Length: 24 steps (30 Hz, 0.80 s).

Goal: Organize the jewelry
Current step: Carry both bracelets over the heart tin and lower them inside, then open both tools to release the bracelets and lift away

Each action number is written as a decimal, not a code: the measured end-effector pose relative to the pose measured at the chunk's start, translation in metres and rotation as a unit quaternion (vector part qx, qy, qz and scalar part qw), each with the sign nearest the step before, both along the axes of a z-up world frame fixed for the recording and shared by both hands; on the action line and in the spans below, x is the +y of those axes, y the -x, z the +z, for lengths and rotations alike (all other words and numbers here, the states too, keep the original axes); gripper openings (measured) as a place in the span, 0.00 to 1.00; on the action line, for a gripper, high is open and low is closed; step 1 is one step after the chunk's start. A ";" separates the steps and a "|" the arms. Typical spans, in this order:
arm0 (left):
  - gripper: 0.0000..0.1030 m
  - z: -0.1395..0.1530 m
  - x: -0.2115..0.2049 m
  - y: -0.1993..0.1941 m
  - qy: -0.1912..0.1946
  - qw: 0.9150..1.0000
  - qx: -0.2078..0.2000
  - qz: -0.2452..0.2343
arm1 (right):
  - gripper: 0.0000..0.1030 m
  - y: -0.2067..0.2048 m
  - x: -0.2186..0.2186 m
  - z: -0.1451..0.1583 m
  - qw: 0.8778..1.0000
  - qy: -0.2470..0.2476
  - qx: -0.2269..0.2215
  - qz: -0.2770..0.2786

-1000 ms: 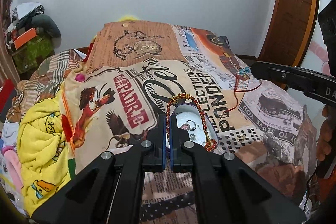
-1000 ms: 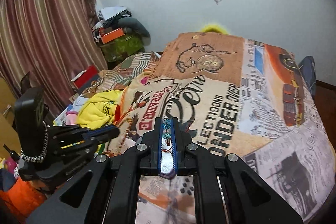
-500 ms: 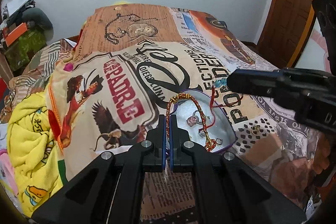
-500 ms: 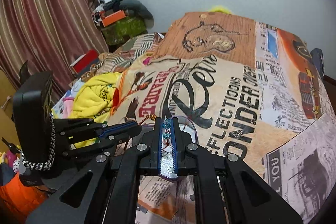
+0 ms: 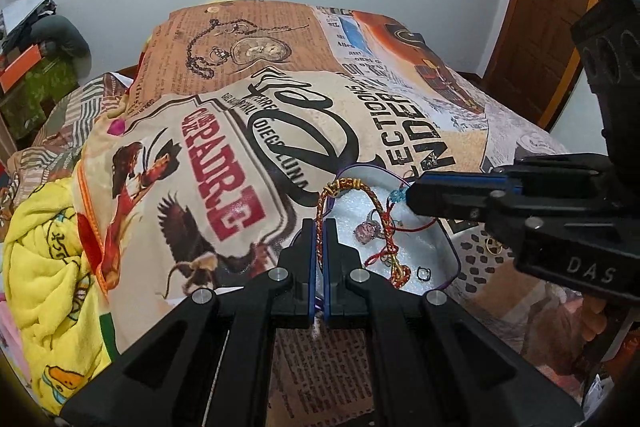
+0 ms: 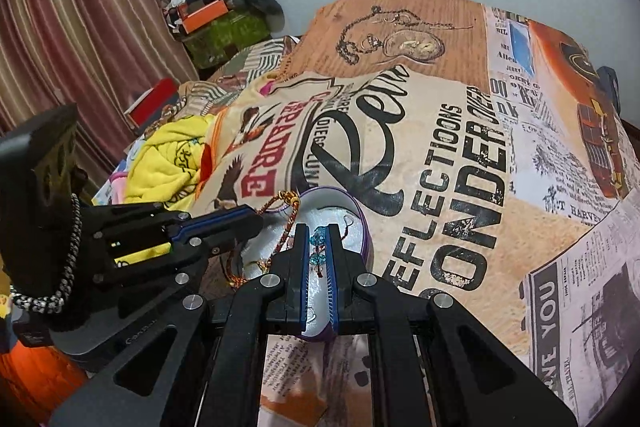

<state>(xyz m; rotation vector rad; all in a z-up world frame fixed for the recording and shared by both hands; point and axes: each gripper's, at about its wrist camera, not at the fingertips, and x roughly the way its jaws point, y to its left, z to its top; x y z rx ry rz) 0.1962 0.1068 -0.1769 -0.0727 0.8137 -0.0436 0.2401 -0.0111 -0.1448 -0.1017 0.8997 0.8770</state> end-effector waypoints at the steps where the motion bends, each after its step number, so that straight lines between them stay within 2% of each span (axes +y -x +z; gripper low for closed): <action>1: 0.01 0.000 0.000 0.000 0.000 1.000 0.000 0.000 | 0.07 0.000 0.000 -0.001 1.000 0.001 0.001 0.001; 11: 0.06 0.005 0.003 0.007 -0.004 1.000 -0.004 0.006 | 0.07 0.001 0.003 -0.005 1.000 0.005 0.007 0.007; 14: 0.16 0.007 0.007 0.011 -0.005 1.000 -0.007 0.015 | 0.07 0.004 0.006 -0.007 1.000 0.012 0.004 0.013; 16: 0.25 0.009 0.011 0.014 -0.003 1.000 -0.011 0.023 | 0.07 0.006 0.008 -0.008 1.000 0.016 0.002 0.016; 21: 0.29 0.012 0.018 0.022 -0.003 0.999 -0.013 0.035 | 0.07 0.010 0.010 -0.009 0.999 0.029 -0.003 0.016; 24: 0.34 0.013 0.023 0.028 -0.005 0.999 -0.013 0.044 | 0.14 0.009 0.009 -0.010 0.999 0.034 0.002 0.013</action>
